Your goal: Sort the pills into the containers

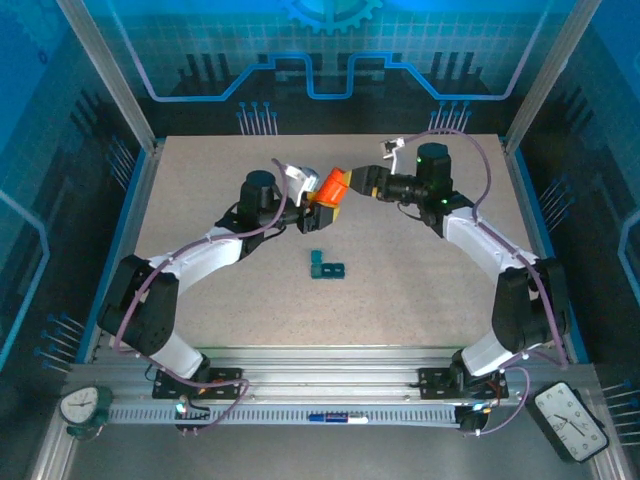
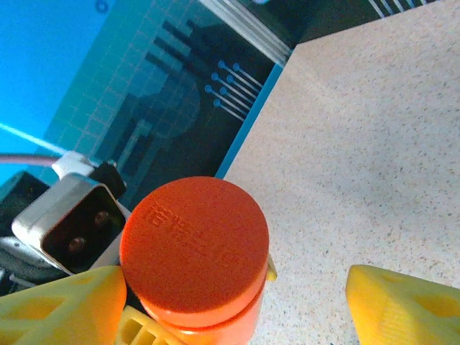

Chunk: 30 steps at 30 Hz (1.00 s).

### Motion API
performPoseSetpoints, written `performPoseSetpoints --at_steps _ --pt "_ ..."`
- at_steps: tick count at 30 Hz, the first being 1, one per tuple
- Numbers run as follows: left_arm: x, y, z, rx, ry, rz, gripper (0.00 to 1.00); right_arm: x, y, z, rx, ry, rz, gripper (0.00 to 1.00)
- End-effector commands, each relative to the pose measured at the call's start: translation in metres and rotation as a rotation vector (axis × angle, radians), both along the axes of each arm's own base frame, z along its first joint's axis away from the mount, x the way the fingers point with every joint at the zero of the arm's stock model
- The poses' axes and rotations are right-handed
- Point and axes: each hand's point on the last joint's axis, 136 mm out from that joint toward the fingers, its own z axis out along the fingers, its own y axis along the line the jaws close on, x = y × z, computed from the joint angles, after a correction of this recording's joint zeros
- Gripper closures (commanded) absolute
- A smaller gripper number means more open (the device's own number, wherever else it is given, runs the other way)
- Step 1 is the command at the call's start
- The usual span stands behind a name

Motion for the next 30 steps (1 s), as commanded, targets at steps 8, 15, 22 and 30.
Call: performPoseSetpoints --at_steps 8,15,22,30 --pt "0.013 -0.003 0.009 0.239 -0.244 0.117 1.0 0.01 -0.021 0.002 -0.048 0.214 -0.29 0.16" --pt "0.012 -0.009 0.006 0.257 -0.253 0.11 1.0 0.011 -0.006 -0.004 -0.063 0.236 -0.27 0.16" --pt "0.011 -0.013 0.007 0.258 -0.254 0.104 1.0 0.007 0.008 -0.015 -0.073 0.255 -0.232 0.27" --pt "0.01 -0.014 0.006 0.245 -0.235 0.103 1.0 0.006 0.009 -0.013 -0.055 0.201 -0.199 0.63"
